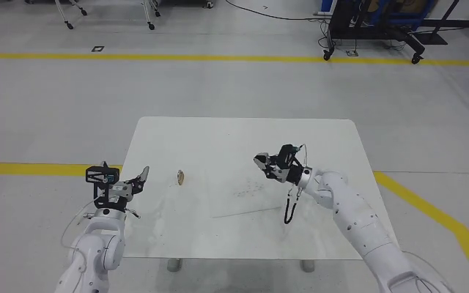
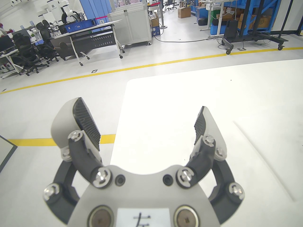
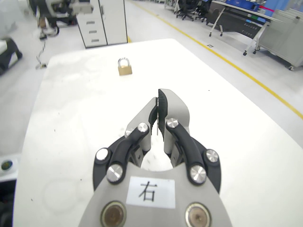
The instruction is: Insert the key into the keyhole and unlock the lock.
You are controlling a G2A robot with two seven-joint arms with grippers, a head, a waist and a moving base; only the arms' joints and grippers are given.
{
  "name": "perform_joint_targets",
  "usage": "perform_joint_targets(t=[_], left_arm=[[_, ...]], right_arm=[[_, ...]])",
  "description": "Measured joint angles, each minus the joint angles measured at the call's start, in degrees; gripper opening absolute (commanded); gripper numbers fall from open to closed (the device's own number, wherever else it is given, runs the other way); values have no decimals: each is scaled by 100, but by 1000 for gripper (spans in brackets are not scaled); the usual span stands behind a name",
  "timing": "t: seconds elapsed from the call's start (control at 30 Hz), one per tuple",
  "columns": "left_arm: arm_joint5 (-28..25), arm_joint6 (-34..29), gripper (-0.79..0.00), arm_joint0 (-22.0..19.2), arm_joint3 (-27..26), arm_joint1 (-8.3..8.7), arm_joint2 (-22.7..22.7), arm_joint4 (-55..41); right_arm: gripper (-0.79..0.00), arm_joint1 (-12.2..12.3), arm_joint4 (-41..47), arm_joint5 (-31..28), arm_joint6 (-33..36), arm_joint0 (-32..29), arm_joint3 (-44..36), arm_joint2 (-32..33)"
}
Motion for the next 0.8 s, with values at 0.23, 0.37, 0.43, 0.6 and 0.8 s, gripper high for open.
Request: perform_joint_targets(t=[0.23,0.37,0.43,0.6,0.8], left_arm=[[0,0,0,0,0,0,0,0],[0,0,0,0,0,0,0,0],[32,46,0,-7,-17,-12,-4,-79],[-201,-160,0,-179,56,-104,39,-1421],[-414,-1209,0,-610,-59,-114,109,-3335]], right_arm=[[-785,27,430,-21,133,-117,-118,151],[-785,27,432,-21,133,-117,-118,151],[-785,26,433,-21,133,-117,-118,151],[-785,-46,1096,129,-21,-354,-91,90],[-785,-157,2028,137,-207,-332,28,-11]])
